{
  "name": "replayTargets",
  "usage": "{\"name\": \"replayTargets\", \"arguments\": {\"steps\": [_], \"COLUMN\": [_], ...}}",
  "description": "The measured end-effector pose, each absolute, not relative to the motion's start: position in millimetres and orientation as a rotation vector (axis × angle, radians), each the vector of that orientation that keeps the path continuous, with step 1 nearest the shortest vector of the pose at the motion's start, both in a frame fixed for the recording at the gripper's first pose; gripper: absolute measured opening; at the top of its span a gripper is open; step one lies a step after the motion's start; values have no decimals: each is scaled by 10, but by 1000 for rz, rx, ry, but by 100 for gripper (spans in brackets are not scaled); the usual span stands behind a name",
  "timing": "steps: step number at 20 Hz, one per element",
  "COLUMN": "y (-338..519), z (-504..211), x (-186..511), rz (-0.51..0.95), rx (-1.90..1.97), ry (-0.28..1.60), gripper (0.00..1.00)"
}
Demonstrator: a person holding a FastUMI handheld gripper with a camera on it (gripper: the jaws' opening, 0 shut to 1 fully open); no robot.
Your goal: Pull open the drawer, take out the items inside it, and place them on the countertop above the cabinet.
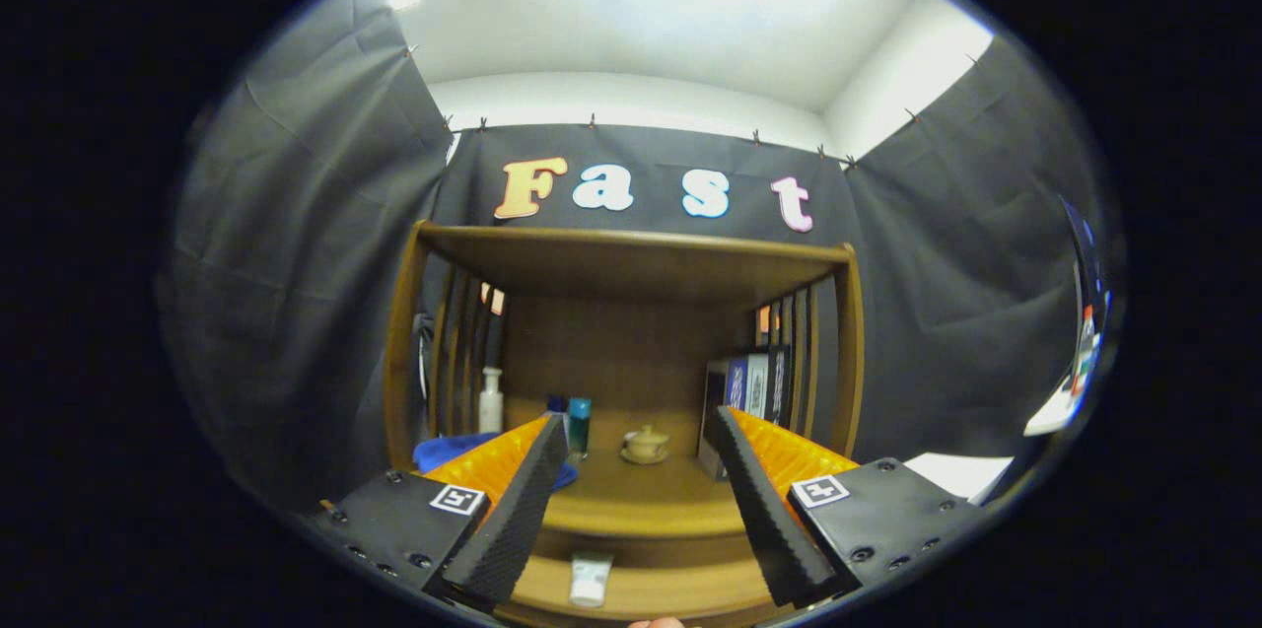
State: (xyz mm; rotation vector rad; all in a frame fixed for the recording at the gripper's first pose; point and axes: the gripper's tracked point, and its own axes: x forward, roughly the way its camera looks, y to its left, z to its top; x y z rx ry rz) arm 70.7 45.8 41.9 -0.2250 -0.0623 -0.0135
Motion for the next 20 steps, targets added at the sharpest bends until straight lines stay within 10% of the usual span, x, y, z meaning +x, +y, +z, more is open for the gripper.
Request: {"name": "replayTargets", "arguments": {"steps": [10, 20], "y": [1131, 1156], "z": [-1270, -2577], "x": [1373, 1024], "rz": [243, 173], "rx": [-101, -137], "ry": [687, 1194], "gripper": [98, 98]}}
